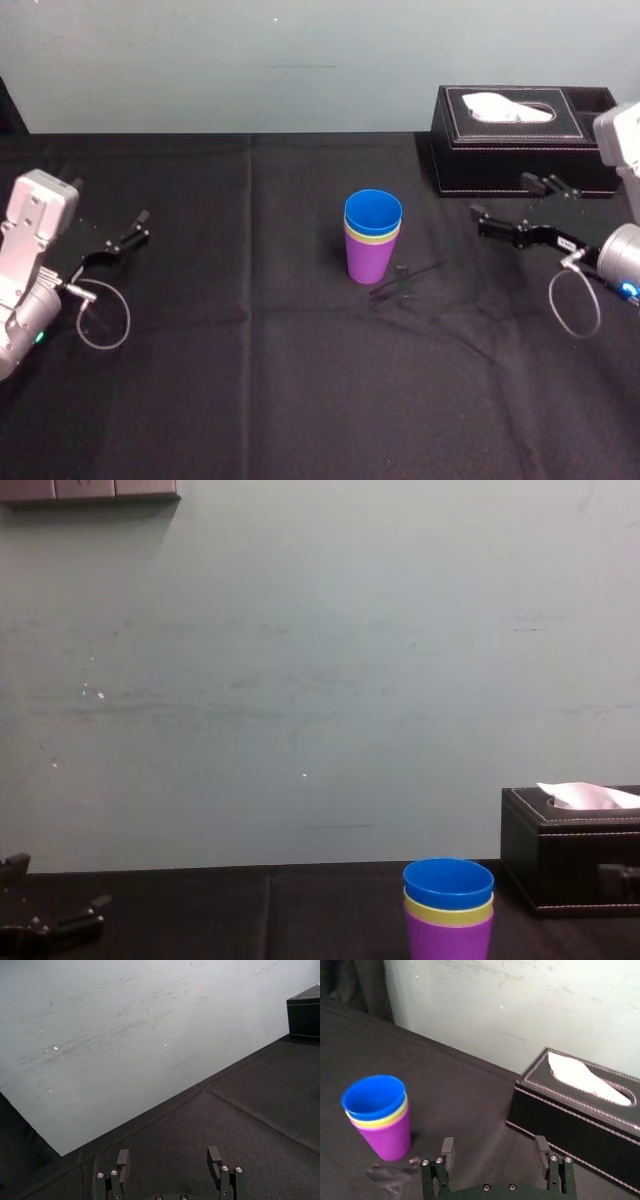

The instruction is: Stack the three plastic cups sequentially using one hand.

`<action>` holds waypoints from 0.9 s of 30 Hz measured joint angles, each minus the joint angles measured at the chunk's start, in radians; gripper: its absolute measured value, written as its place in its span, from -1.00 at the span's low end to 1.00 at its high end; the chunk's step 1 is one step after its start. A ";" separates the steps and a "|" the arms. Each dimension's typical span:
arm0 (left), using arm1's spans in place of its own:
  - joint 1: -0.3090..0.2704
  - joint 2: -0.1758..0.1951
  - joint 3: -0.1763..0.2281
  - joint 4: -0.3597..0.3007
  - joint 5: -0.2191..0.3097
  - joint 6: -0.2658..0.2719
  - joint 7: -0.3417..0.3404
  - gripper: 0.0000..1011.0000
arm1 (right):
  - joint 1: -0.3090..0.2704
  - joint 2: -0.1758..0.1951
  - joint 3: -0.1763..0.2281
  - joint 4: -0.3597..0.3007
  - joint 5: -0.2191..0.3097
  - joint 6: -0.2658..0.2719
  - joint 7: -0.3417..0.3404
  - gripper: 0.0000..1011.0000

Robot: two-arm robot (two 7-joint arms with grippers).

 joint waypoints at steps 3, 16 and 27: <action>0.000 0.000 0.000 0.000 0.000 0.000 0.000 1.00 | -0.006 -0.006 0.002 0.017 -0.019 -0.009 -0.009 0.98; 0.000 0.000 0.000 0.000 0.000 0.000 0.000 1.00 | -0.011 -0.013 0.006 0.034 -0.033 -0.015 -0.014 0.98; 0.000 0.000 0.000 0.000 0.000 0.000 0.000 1.00 | -0.010 -0.012 0.005 0.031 -0.032 -0.014 -0.014 0.98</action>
